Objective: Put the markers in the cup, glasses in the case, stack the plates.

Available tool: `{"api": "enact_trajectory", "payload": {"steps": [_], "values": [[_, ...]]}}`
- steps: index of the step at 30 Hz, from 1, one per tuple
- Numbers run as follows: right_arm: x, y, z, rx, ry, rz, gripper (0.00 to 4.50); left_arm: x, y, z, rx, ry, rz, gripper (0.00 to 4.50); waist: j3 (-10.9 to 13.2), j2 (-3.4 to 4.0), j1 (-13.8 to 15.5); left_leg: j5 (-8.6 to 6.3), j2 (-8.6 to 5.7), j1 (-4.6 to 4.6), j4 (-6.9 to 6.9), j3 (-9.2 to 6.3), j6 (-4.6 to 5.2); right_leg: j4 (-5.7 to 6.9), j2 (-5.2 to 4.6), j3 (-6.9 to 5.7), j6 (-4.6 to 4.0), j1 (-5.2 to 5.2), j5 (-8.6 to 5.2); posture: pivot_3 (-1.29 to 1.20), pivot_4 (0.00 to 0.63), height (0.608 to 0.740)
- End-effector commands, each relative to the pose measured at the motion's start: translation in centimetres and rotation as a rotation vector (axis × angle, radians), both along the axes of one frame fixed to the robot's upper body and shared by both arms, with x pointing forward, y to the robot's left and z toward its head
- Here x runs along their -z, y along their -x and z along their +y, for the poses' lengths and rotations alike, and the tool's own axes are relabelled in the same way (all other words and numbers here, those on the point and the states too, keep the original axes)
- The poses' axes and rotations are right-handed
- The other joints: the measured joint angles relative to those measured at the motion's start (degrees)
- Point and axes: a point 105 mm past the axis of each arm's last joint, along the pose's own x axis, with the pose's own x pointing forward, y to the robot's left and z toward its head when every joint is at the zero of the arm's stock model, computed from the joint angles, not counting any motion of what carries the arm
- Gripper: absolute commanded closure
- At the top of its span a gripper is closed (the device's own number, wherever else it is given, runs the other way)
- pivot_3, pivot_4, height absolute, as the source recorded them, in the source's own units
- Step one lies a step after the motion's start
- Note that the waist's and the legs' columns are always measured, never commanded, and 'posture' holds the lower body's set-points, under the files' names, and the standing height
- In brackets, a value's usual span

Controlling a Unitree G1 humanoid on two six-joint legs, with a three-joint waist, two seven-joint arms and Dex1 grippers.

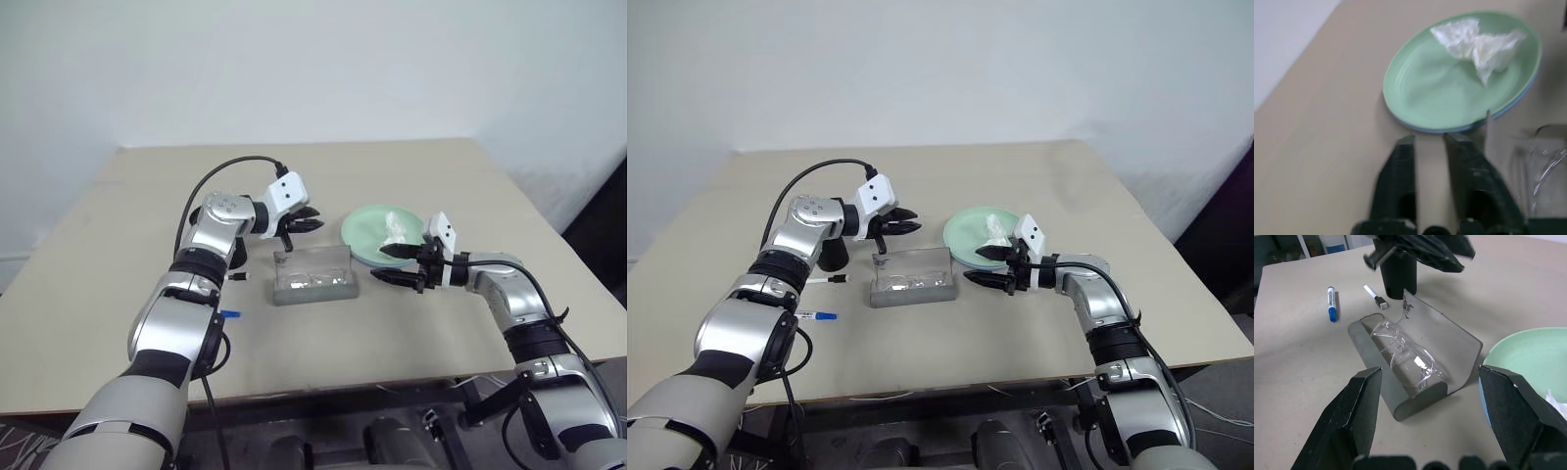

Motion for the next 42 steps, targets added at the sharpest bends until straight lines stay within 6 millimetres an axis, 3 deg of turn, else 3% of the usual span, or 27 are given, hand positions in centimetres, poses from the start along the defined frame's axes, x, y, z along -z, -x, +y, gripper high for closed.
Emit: {"api": "enact_trajectory", "payload": {"steps": [1,8,12,38,40,42], "values": [[-1.6,-0.3,0.2,-0.014,-0.013,-0.061,1.1,-0.4,-0.5,0.0,0.003,-0.093,-0.082,4.45,0.0,0.0,0.0,0.0,0.0,0.0,0.0,0.0,0.0,0.0,0.0,0.0,0.0,0.0,0.0,0.0,0.0,0.74],[-1.6,-0.3,0.3,-0.012,-0.017,-0.061,1.1,2.2,-0.4,0.7,0.013,-0.28,-0.095,4.45,0.0,0.0,0.0,0.0,-0.01,-0.01,0.0,0.0,0.0,0.0,0.0,0.0,0.0,0.0,0.0,0.0,0.0,0.74],[-1.6,-0.3,0.4,-0.011,-0.019,-0.061,1.1,3.8,0.6,1.0,0.075,-0.34,-0.027,4.45,0.0,0.0,0.0,0.0,-0.01,-0.01,0.0,0.0,0.0,0.0,0.0,0.0,0.0,0.0,0.0,0.0,0.0,0.74],[-1.6,-0.3,0.4,-0.011,-0.019,-0.061,1.1,3.8,0.7,1.1,0.079,-0.341,-0.026,4.45,0.0,0.0,0.0,0.0,-0.01,0.0,0.0,0.01,0.0,0.01,0.0,0.0,0.0,0.0,0.0,0.0,0.0,0.74],[-1.5,-0.3,0.5,-0.019,-0.018,-0.056,1.1,3.9,3.6,1.8,0.204,-0.186,0.193,4.45,0.0,0.04,-0.3,0.0,-0.01,0.0,0.0,0.01,0.0,0.0,0.0,0.01,0.0,0.0,0.0,0.0,0.0,0.74],[-1.4,-0.3,0.6,-0.022,-0.017,-0.054,1.1,3.4,5.3,2.1,0.28,-0.108,0.278,4.45,0.0,0.05,-0.6,0.0,0.03,0.06,-0.11,0.11,0.0,0.04,0.02,0.08,-0.01,-0.02,-0.01,0.0,0.0,0.74]]}}
